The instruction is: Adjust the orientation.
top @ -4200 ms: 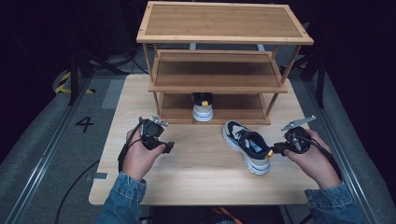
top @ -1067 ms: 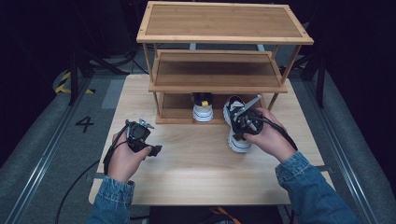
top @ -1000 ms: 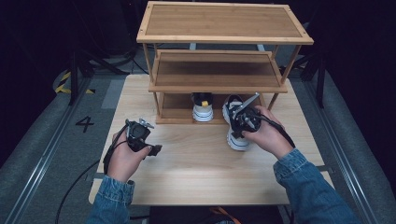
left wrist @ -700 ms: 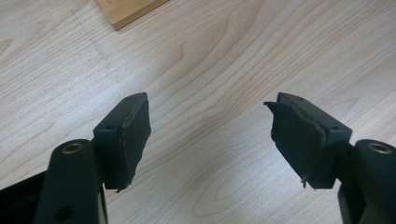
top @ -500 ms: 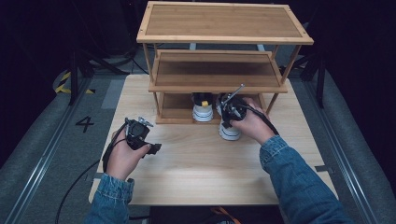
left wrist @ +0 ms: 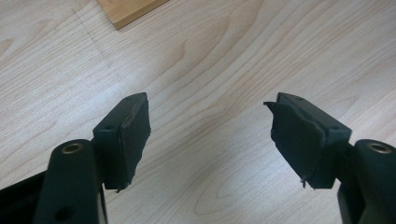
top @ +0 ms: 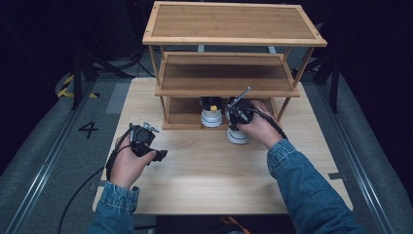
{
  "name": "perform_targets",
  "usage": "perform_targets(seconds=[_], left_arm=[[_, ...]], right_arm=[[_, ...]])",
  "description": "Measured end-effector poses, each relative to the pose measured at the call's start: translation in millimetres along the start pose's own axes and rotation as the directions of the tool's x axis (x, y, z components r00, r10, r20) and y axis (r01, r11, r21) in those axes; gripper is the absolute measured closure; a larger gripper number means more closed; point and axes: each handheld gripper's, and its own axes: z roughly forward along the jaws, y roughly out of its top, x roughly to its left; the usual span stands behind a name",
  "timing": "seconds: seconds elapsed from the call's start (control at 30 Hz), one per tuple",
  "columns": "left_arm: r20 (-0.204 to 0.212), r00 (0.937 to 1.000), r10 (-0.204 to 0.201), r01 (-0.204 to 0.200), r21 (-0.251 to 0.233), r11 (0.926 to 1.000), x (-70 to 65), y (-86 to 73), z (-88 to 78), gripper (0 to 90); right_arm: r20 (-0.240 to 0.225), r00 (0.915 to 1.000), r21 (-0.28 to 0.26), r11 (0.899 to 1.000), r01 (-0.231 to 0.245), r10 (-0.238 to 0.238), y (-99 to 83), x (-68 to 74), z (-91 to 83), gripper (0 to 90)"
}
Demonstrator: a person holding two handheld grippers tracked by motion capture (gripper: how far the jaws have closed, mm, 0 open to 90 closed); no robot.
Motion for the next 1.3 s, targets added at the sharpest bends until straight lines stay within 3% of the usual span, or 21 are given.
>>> perform_targets(seconds=[0.03,0.33,0.43,0.5,0.53,0.63,0.7,0.73,0.77,0.9,0.97,1.07,1.17,1.3], left_arm=[[-0.001,1.0000,0.002,-0.002,0.003,1.0000,-0.1,0.4,0.0,28.8],[0.011,0.9997,0.024,-0.024,0.008,0.9997,-2.5,9.7,5.6,28.7],[0.023,0.9991,0.036,-0.036,0.009,0.9993,-4.6,16.2,10.3,28.5],[0.026,0.9990,0.037,-0.038,0.010,0.9992,-6.6,19.4,12.6,28.5],[0.026,0.9990,0.037,-0.038,0.010,0.9992,-6.6,19.4,12.6,28.4],[0.035,0.9977,0.058,-0.058,0.013,0.9982,-9.5,25.6,15.2,28.2],[0.042,0.9970,0.065,-0.065,0.011,0.9978,-11.1,28.5,17.4,28.1],[0.042,0.9970,0.065,-0.065,0.011,0.9978,-11.1,28.5,17.4,28.1],[0.040,0.9969,0.067,-0.068,0.017,0.9975,-12.5,30.5,18.5,28.1],[0.044,0.9965,0.070,-0.071,0.012,0.9974,-13.4,31.1,19.9,28.1],[0.041,0.9969,0.066,-0.067,0.014,0.9976,-13.2,30.0,18.7,28.1],[0.044,0.9973,0.059,-0.060,0.013,0.9981,-11.4,27.0,17.4,28.4],[0.036,0.9980,0.052,-0.053,0.020,0.9984,-8.5,23.1,16.2,29.1],[0.028,0.9988,0.040,-0.040,0.016,0.9991,-6.7,17.7,13.5,29.0]], right_arm=[[0.034,0.9992,-0.022,1.000,0.020,-0.020,0.1,0.4,-2.9,56.6],[0.092,0.9957,-0.140,0.990,0.020,-0.008,-9.0,5.3,-26.6,49.5],[0.109,0.9928,-0.201,0.979,-0.026,0.049,-21.6,9.4,-43.4,47.1],[0.111,0.9878,-0.225,0.971,-0.081,0.108,-29.5,10.4,-50.4,46.7],[0.111,0.9878,-0.225,0.971,-0.081,0.108,-29.5,10.4,-50.4,46.7],[0.100,0.9757,-0.256,0.953,-0.164,0.195,-42.1,13.4,-60.2,48.0],[0.097,0.9705,-0.263,0.946,-0.189,0.221,-48.7,14.7,-63.2,49.8],[0.097,0.9705,-0.263,0.946,-0.189,0.221,-48.7,14.7,-63.2,49.8],[0.084,0.9651,-0.265,0.939,-0.218,0.248,-56.3,16.0,-61.6,52.8],[0.083,0.9631,-0.246,0.942,-0.229,0.256,-62.3,16.7,-50.9,54.3],[0.080,0.9565,-0.228,0.939,-0.257,0.281,-64.9,16.0,-38.5,60.4],[0.066,0.9441,-0.229,0.926,-0.301,0.323,-67.0,12.3,-29.9,69.1],[0.046,0.9324,-0.243,0.909,-0.338,0.359,-67.2,9.7,-27.8,70.7],[0.045,0.9304,-0.263,0.903,-0.340,0.364,-64.7,6.7,-23.9,71.5]])
